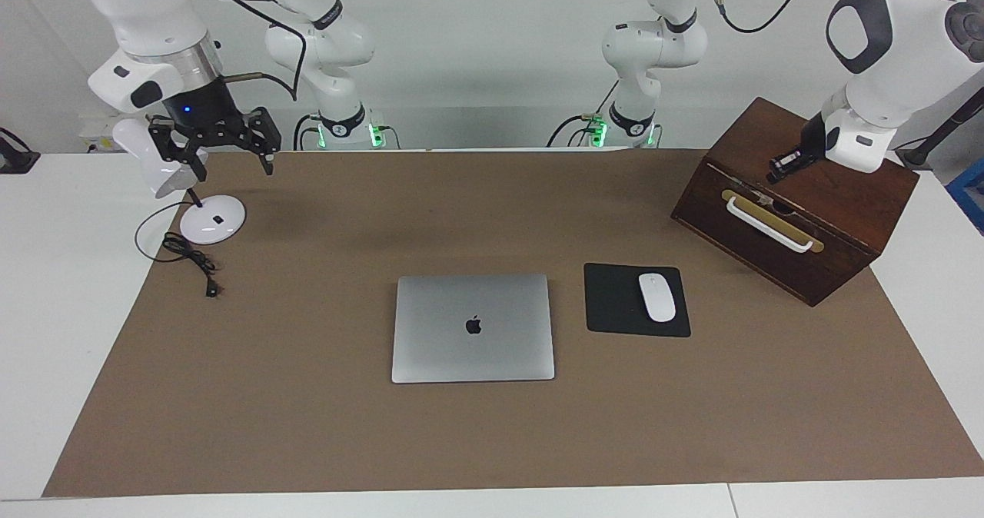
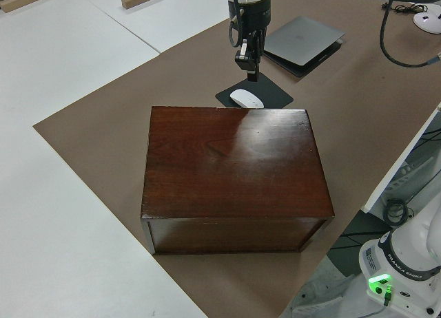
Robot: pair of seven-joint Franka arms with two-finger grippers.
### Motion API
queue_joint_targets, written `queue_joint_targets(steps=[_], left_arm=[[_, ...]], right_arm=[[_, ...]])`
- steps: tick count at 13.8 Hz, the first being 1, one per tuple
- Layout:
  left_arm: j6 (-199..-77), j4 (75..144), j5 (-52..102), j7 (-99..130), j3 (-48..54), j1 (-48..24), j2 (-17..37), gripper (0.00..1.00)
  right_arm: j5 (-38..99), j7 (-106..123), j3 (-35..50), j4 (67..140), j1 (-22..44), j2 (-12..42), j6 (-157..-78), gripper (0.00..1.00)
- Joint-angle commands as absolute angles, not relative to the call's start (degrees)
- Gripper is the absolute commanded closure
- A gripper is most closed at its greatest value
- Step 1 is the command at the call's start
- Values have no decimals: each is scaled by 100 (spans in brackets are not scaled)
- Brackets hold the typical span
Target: Close laptop with both arms
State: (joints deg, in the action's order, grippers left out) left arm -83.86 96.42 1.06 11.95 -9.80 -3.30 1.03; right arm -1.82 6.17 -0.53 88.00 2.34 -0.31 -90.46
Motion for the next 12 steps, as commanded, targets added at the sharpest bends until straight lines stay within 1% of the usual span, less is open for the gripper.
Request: queue_joint_targets(steps=[1,5,9,12], left_arm=[[-8508,9748,9,1160,-975,-273,79,0],[-8692,9668,26,1143,-730,-246,27,0],[-9272,9738,132,1125,-537,-220,18,0],[-9237,9739,132,958,-458,-167,-44,0]], right_arm=[[-176,703,-316,8956,483,-167,-9088,0],[-176,703,-325,8991,413,-176,-9097,0],[-176,712,-325,8991,413,-176,-9088,0],[-176,695,-325,8991,413,-176,-9079,0]])
